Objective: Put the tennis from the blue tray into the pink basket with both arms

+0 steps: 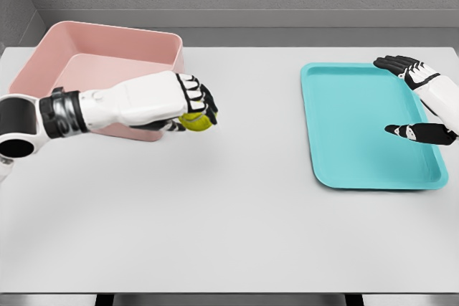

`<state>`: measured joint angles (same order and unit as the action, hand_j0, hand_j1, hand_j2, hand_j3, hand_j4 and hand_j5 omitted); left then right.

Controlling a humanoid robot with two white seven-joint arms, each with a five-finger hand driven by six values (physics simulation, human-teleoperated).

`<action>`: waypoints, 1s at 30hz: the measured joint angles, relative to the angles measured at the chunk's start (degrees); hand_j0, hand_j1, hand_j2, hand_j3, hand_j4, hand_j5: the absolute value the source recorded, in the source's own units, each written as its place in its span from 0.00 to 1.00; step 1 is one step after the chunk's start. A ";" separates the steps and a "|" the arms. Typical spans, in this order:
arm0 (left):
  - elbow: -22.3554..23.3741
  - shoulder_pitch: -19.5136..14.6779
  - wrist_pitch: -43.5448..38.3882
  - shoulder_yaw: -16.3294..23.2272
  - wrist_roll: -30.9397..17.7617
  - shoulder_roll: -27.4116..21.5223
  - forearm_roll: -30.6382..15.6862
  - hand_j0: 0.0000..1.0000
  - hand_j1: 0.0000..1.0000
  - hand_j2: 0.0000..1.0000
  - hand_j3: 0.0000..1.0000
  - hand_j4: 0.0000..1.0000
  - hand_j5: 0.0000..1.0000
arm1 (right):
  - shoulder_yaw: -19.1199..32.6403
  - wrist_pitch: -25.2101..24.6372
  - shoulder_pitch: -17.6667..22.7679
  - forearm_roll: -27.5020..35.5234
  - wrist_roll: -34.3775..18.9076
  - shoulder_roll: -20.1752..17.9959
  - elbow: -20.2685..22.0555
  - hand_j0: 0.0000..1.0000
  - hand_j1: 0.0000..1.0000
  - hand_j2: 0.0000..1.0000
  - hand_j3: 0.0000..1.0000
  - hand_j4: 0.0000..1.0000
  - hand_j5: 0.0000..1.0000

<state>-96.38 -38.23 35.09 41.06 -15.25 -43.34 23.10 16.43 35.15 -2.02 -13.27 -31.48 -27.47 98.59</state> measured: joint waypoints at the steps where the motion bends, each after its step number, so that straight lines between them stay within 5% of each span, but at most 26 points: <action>1: 0.07 0.00 0.00 -0.30 0.00 -0.06 -0.06 0.62 0.62 0.62 0.62 0.62 0.62 | 0.00 0.00 0.00 0.00 0.00 0.00 0.00 1.00 1.00 1.00 1.00 1.00 1.00; 12: 1.95 0.18 0.00 -4.22 0.00 -0.59 -0.28 0.62 0.62 0.62 0.62 0.62 0.62 | 0.00 0.00 0.00 0.00 0.01 0.00 0.00 1.00 1.00 1.00 1.00 1.00 1.00; 30: 16.14 -1.67 0.00 -6.95 -0.05 -0.47 -0.25 0.62 0.62 0.62 0.62 0.62 0.62 | 0.00 0.00 0.00 -0.01 0.02 0.00 0.00 1.00 1.00 1.00 1.00 1.00 1.00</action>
<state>-80.24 -39.90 35.09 34.11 -15.30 -43.80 22.85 16.43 35.15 -2.02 -13.28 -31.45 -27.47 98.59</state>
